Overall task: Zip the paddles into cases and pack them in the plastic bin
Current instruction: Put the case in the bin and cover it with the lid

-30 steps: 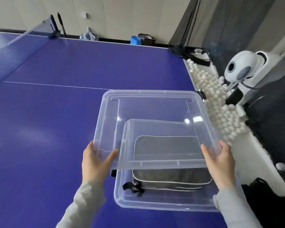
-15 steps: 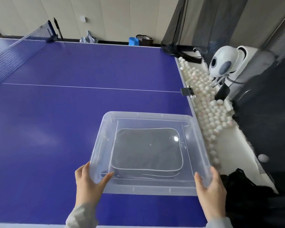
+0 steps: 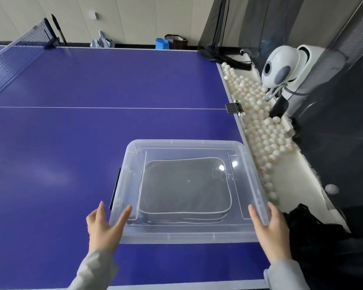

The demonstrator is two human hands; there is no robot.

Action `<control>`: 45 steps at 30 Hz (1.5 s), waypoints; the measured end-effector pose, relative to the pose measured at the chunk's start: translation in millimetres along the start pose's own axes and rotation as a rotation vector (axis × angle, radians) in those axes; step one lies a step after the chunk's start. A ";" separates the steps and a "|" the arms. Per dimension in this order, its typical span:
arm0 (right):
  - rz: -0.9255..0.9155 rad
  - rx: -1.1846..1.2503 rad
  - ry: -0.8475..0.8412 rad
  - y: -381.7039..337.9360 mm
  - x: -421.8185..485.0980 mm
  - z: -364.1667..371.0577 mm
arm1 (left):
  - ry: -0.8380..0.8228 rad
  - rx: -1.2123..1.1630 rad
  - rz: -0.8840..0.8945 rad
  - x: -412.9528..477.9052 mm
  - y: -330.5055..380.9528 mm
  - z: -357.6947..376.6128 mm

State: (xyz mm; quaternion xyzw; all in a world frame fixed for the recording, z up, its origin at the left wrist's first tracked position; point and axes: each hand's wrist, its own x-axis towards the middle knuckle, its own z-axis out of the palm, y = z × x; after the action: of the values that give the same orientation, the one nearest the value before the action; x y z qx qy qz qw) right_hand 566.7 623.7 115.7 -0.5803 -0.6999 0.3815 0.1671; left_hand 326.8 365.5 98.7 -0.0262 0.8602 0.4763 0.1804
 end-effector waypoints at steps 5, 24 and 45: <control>0.166 0.076 -0.158 -14.1 50.3 -3.1 | -0.114 0.073 -0.148 55.1 21.1 -7.1; -0.070 -0.184 0.052 -13.7 55.4 13.8 | -0.002 0.247 0.250 47.7 20.2 10.3; -0.163 -0.193 0.050 -12.1 54.9 16.4 | -0.041 0.204 0.186 49.5 17.7 12.1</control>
State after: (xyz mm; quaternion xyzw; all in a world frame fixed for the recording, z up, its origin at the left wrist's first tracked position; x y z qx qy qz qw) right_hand 532.6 669.3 102.3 -0.5443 -0.7738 0.2829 0.1580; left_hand 280.3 391.4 90.5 0.0819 0.8990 0.4014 0.1547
